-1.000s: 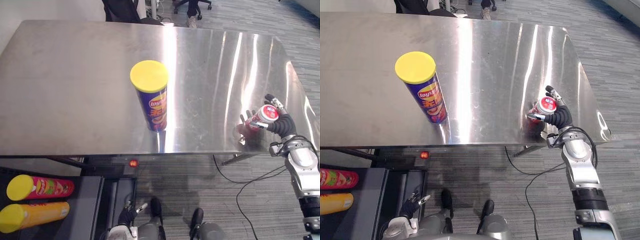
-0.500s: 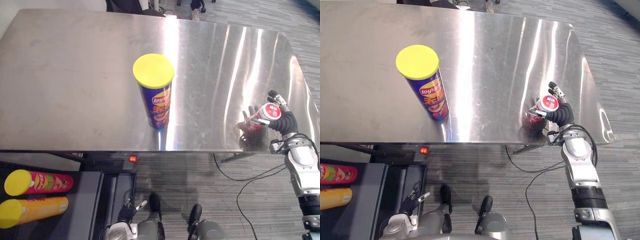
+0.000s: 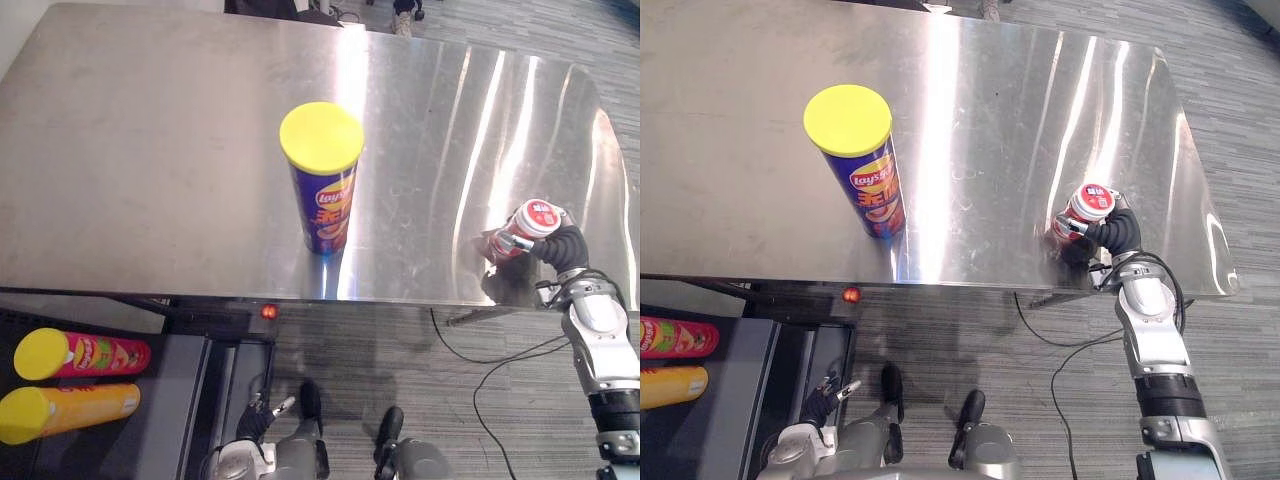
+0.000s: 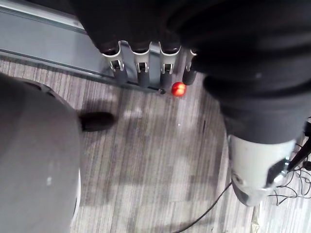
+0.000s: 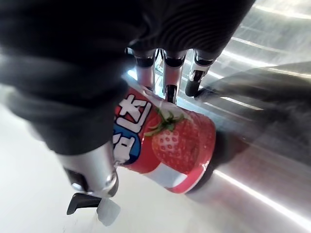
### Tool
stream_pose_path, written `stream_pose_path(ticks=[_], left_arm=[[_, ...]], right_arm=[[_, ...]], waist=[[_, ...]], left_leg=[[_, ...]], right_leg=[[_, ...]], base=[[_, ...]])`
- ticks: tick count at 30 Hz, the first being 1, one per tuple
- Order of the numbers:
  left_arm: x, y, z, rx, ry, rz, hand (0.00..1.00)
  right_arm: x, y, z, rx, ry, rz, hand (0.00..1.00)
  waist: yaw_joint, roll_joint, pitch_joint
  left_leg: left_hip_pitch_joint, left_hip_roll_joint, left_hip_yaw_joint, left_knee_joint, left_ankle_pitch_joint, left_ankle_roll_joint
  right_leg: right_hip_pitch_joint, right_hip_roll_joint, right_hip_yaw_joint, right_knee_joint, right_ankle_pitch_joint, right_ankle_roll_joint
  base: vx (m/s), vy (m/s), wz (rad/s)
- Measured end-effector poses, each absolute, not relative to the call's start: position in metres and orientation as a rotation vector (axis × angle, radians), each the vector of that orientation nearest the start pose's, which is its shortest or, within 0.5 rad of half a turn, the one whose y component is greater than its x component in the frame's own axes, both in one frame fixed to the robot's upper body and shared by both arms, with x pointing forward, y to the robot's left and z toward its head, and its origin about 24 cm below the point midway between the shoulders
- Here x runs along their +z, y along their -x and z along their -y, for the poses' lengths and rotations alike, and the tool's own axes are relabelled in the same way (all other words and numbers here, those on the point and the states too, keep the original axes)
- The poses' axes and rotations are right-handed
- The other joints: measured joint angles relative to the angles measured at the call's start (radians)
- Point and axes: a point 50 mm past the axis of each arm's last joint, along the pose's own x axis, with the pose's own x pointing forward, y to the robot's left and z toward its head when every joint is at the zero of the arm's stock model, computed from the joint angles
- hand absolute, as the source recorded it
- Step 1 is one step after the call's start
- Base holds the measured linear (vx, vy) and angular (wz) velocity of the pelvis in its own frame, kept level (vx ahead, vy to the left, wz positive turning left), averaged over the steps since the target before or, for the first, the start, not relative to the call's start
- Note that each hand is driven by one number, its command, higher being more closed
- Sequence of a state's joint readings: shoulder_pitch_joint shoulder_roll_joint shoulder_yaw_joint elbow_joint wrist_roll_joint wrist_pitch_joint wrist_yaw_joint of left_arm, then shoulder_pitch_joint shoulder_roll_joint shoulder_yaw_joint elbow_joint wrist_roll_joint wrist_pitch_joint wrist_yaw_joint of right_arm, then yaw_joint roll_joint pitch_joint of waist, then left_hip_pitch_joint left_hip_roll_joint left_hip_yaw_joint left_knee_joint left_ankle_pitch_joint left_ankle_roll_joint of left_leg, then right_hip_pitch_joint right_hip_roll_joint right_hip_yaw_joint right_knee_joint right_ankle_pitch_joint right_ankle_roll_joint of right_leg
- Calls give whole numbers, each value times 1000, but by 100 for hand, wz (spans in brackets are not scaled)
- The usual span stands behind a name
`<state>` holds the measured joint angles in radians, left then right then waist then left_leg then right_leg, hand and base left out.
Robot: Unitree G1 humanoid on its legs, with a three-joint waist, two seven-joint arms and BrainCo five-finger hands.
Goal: Put the gum and the chips on the shelf.
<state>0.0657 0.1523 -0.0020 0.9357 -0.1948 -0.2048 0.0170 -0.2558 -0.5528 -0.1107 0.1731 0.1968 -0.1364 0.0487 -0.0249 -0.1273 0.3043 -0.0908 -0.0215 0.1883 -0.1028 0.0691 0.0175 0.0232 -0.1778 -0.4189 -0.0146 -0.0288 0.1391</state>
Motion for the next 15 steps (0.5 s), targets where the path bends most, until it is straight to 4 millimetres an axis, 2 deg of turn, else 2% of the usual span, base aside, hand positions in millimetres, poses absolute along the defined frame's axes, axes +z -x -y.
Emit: stream_pose_path(ticks=[10,13,15], left_arm=[[-133,-140,-211,197,15,-781,0],[-133,-140,-211,200,14,-781,0],[-134,-139,-211,203,12,-785,0]], right_arm=[[137,-298,265,-64,345,277,100],[165,-300,260,-49,376,379,100],[208,-296,253,-30,433,543,100]], waist=[[0,-2,1],[-1,-2,0],[-2,-2,-1]], left_leg=[[4,0,-4,2,1,1],[6,4,-1,5,3,3],[11,12,1,5,3,3]], right_leg=[[5,0,-6,3,0,0],[3,0,-1,12,1,-1],[2,4,6,18,12,-17]], base=[[0,0,0],[0,0,-1],[0,0,-5]])
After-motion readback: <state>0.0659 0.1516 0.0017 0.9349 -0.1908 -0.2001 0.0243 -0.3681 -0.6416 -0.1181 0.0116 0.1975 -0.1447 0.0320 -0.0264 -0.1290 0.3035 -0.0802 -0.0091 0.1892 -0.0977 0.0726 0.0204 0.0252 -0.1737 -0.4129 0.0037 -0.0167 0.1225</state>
